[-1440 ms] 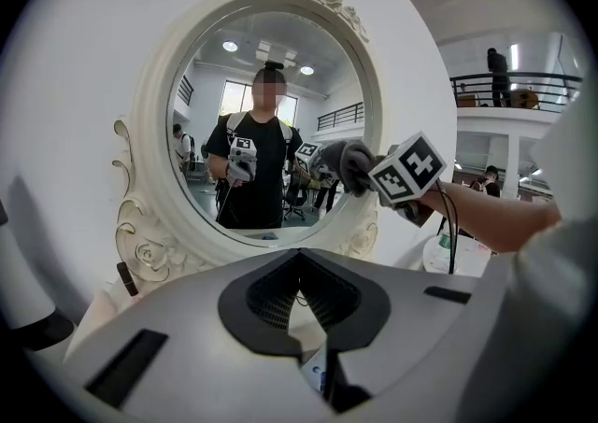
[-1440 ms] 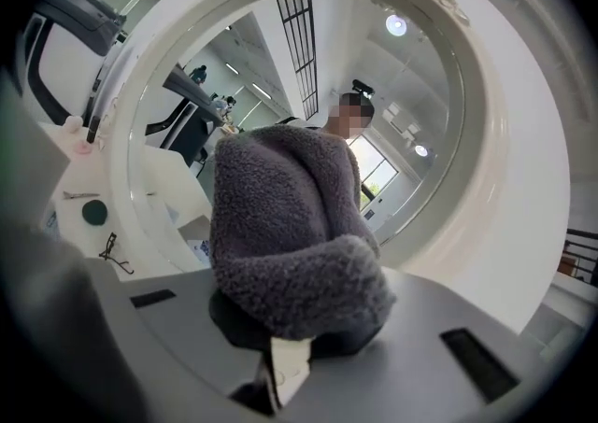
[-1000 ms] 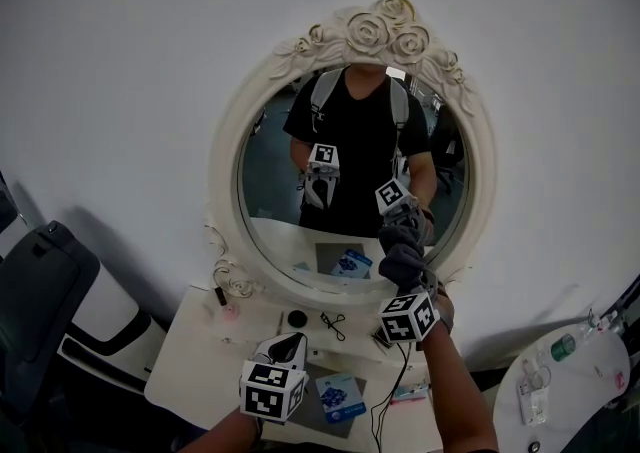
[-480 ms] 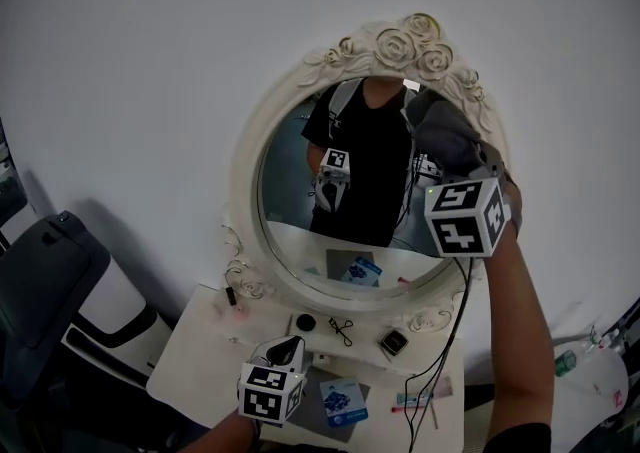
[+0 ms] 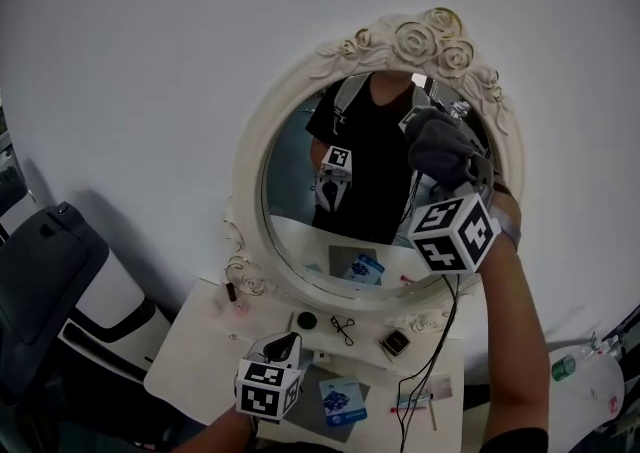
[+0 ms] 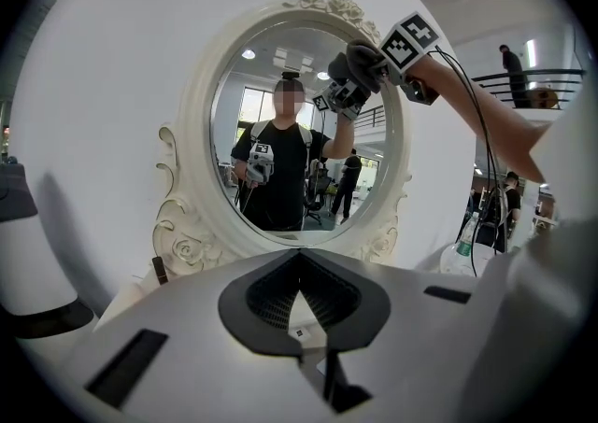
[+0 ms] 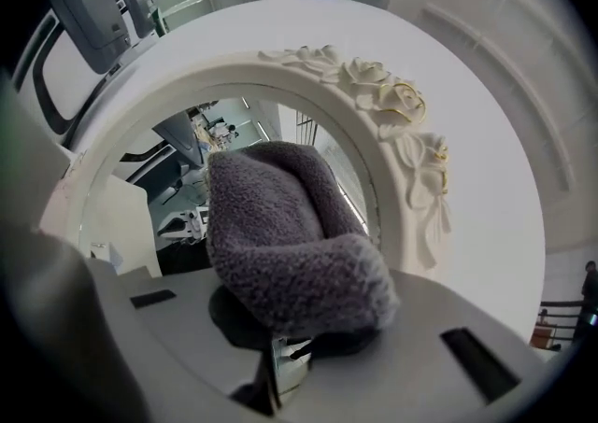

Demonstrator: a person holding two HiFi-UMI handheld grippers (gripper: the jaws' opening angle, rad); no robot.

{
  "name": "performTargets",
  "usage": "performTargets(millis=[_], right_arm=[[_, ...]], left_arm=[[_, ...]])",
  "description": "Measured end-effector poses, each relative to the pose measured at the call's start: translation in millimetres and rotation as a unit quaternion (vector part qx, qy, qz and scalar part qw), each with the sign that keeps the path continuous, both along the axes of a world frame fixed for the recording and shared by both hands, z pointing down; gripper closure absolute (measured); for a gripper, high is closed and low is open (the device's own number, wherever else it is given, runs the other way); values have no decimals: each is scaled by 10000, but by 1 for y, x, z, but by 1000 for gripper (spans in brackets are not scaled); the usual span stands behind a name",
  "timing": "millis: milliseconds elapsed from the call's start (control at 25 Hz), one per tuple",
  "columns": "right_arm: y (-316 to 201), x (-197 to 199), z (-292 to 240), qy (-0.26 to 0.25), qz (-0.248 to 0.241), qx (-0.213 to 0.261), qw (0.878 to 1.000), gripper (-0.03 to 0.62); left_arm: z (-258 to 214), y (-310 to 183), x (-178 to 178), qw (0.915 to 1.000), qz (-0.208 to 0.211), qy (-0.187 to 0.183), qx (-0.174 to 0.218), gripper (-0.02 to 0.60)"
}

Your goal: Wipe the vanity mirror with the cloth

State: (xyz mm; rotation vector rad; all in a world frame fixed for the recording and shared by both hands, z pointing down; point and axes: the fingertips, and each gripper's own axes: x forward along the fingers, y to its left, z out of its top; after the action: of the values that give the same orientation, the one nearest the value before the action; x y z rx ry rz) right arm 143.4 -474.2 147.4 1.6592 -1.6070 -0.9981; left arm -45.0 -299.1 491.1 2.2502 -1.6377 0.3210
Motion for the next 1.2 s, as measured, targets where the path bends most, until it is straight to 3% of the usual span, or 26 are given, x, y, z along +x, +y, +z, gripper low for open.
performTargets(millis=[480,760,1200], right_arm=[[1,-20,151,354,-272,-974,9942,559],[-1,-20,237,620,-140,-1428,9877,559],[-2,-25,370,1329,127,-2419,9611,559]], left_arm=[[11,-6,15,9996,209,-61,-168,578],[10,-5,15,9996,214,-90,-157,578],[2,4,2,9999,91,-130,-64,578]])
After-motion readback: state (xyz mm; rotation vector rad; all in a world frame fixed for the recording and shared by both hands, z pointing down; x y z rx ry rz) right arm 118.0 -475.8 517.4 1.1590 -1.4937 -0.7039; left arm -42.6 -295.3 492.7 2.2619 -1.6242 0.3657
